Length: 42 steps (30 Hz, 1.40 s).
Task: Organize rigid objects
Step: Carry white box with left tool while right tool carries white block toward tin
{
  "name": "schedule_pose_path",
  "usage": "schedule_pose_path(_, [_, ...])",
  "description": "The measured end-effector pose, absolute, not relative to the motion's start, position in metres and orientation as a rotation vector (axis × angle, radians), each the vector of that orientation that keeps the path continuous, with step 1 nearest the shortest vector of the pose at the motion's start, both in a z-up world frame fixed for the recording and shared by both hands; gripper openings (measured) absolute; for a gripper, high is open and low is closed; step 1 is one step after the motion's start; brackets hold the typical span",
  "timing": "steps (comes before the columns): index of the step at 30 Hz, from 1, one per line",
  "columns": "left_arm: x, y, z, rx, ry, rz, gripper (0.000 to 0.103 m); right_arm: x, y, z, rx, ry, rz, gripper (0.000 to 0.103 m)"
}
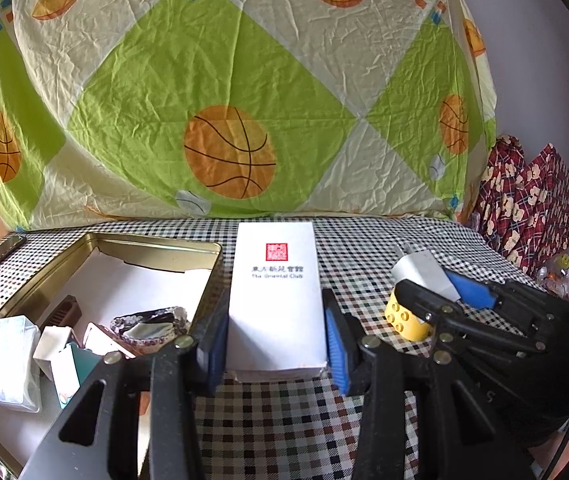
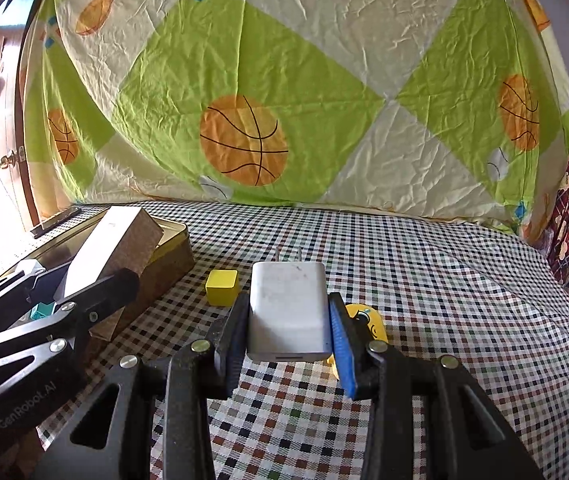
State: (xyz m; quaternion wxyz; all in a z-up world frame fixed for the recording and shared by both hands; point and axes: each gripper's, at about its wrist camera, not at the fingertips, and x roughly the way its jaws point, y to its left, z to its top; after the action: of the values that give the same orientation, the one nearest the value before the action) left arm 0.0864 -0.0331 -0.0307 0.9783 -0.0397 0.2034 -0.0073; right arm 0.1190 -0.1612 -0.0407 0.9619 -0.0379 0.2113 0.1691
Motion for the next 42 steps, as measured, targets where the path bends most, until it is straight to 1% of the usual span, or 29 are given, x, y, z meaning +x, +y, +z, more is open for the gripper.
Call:
schedule_pose_path(10, [0.077, -0.036, -0.027, -0.048, 0.359, -0.004, 0.041, 0.096, -0.171, -0.031, -0.03, 0.299, 0.315, 0.04])
schedule_pose_path(30, [0.058, -0.03, -0.024, -0.041, 0.304, 0.011, 0.041, 0.089, -0.168, -0.029, 0.007, 0.301, 0.345, 0.04])
schedule_pose_path(42, [0.047, -0.022, -0.023, -0.051, 0.283, 0.018, 0.041, 0.075, -0.158, -0.025, 0.0, 0.266, 0.367, 0.04])
